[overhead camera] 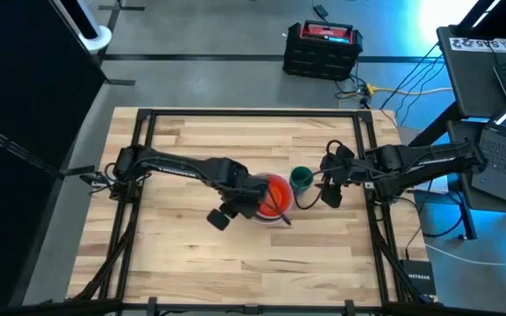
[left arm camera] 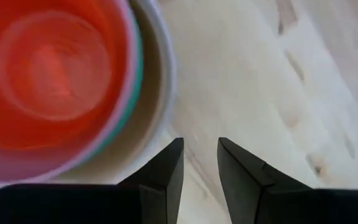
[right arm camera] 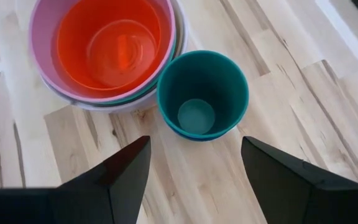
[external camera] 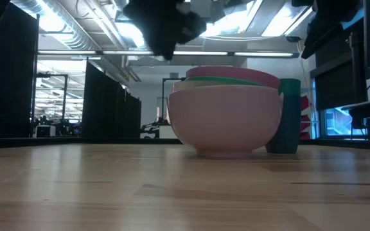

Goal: Nest bowls inside each other
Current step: Adjust the stack of bowls

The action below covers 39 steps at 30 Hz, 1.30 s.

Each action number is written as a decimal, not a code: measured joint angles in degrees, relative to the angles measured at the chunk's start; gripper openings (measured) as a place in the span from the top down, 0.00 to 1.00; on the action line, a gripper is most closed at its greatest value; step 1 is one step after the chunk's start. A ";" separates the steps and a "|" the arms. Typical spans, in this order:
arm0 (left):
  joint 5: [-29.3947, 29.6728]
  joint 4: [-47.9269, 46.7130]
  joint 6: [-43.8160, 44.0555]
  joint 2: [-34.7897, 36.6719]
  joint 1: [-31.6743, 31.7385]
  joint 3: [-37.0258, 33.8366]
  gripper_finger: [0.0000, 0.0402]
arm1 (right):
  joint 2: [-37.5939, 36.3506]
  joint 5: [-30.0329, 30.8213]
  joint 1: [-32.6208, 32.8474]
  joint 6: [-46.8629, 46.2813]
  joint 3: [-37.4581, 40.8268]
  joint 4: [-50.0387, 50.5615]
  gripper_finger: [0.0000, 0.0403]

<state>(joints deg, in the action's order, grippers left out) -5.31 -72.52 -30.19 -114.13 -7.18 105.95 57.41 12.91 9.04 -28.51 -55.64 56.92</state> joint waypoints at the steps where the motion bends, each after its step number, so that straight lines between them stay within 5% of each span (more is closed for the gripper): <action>1: 0.25 0.07 -1.13 0.00 -0.01 -0.93 0.80 | 0.00 -0.02 0.00 0.02 0.00 0.00 0.41; 6: 7.42 5.69 -5.98 -0.04 -0.35 -4.48 0.80 | 0.00 -0.02 0.00 0.27 0.00 -0.02 0.41; 34: 9.24 9.63 -12.03 -5.31 0.13 -4.37 0.80 | 0.00 -0.92 -0.02 0.31 0.00 0.05 0.41; 39: 8.94 10.91 -10.66 -5.40 0.14 -4.37 0.92 | 0.00 -0.83 -0.04 0.31 0.00 0.13 0.41</action>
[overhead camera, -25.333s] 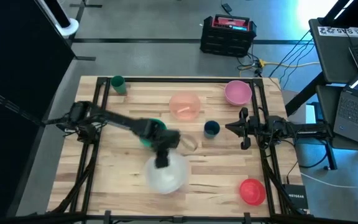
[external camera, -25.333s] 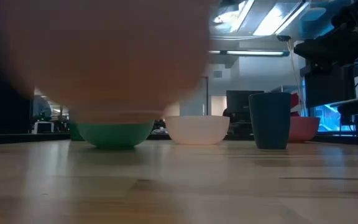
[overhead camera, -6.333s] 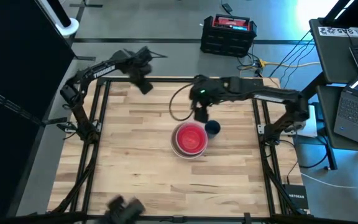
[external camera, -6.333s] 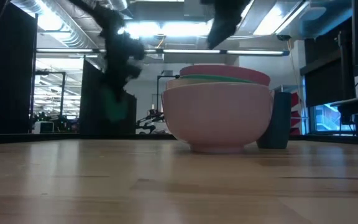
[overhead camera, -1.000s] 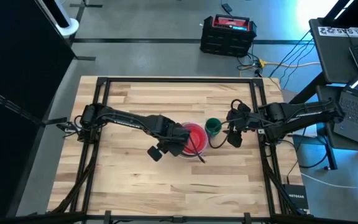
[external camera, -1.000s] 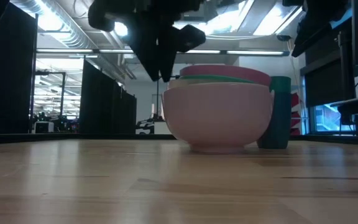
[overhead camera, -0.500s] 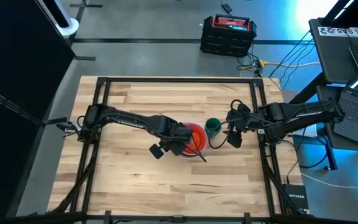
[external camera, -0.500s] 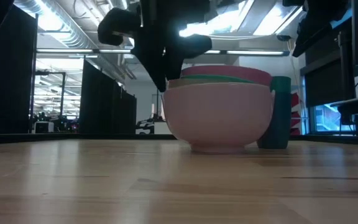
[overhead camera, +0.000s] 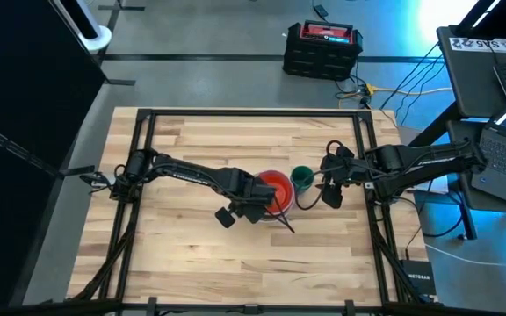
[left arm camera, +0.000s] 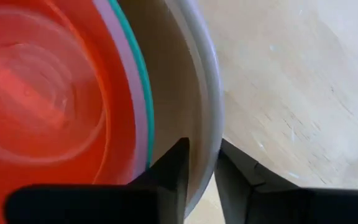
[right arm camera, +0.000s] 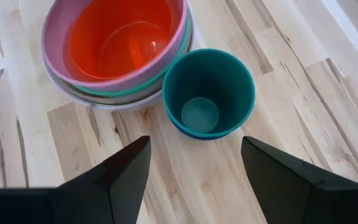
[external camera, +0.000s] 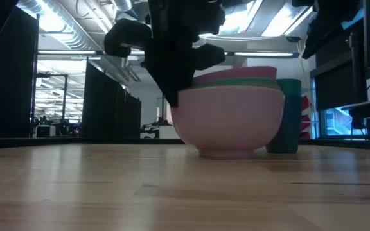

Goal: Nest bowls inside each other
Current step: Adjust the stack of bowls

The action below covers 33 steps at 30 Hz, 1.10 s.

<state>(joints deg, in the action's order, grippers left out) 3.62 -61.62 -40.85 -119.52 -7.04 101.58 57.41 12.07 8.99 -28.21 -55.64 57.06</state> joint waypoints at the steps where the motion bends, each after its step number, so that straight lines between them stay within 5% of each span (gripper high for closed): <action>1: 0.04 0.22 0.31 0.00 0.01 0.00 0.94 | 0.00 0.02 0.00 0.00 0.00 0.01 0.41; 33: -0.19 -2.76 32.91 0.00 4.38 0.01 0.98 | 0.00 0.36 0.00 0.55 0.00 0.09 0.41</action>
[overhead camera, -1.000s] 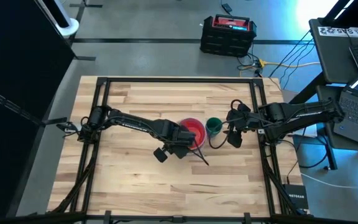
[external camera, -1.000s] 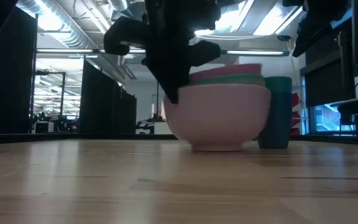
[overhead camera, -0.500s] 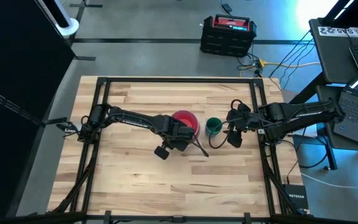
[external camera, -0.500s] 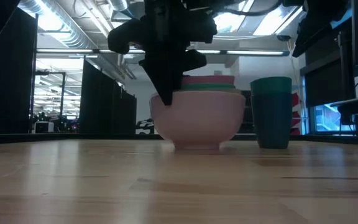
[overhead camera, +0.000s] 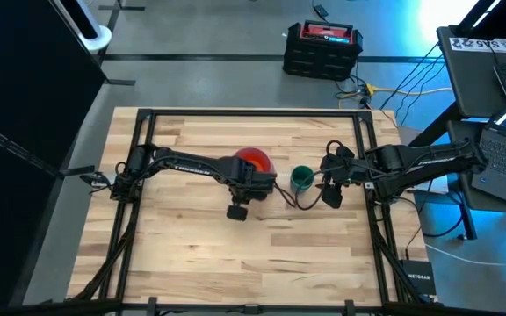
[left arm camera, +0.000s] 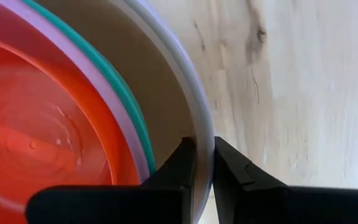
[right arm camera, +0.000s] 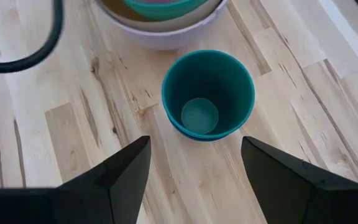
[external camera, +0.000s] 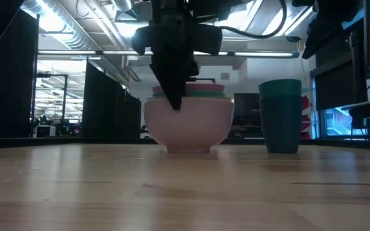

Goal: Nest bowls inside each other
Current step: Adjust the stack of bowls, then return to Home Position

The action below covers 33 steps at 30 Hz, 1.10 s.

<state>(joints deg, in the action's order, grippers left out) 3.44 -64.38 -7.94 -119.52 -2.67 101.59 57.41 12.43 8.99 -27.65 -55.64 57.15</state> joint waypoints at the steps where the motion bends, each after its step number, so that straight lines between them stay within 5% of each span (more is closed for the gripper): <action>1: 0.01 0.01 1.29 0.00 -0.02 0.00 0.98 | 0.00 0.00 0.00 0.12 0.00 0.00 0.41; 10: -0.03 0.15 11.44 0.00 -0.23 -0.05 0.95 | 0.00 0.01 0.00 0.96 0.00 0.02 0.41; 20: -0.65 0.29 10.17 -0.13 -0.43 -0.14 0.81 | 0.00 0.02 0.00 0.98 0.00 0.02 0.41; 33: -0.75 -2.70 9.27 -0.08 -0.33 4.98 0.80 | 0.00 0.01 0.00 0.99 0.00 -0.01 0.41</action>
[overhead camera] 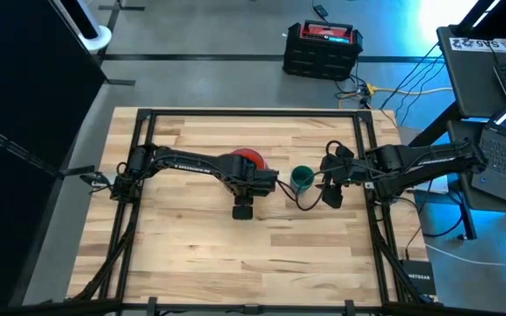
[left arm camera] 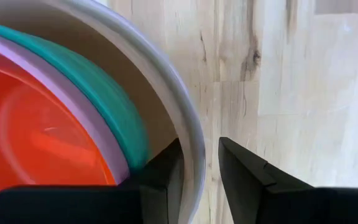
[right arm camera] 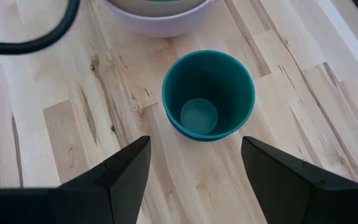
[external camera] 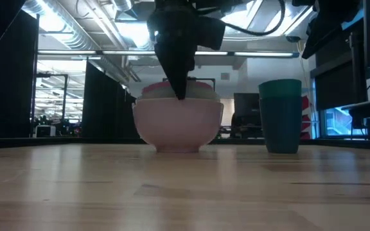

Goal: Nest bowls inside each other
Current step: Return to Home Position

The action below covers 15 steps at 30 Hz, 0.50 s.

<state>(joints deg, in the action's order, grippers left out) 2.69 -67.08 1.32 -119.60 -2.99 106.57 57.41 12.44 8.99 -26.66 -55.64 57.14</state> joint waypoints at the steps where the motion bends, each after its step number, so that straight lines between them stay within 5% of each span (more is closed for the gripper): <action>1: 0.03 -0.32 -0.04 0.00 -0.01 0.52 0.80 | 0.00 0.00 0.00 0.00 0.00 0.00 0.41; 15: 0.12 -5.46 -1.55 0.12 -0.41 9.49 0.80 | 0.00 -0.71 0.00 2.74 0.00 -3.54 0.41</action>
<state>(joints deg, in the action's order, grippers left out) 2.81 -72.54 -0.22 -119.48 -3.40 116.06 57.41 11.73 8.99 -23.92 -55.64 53.60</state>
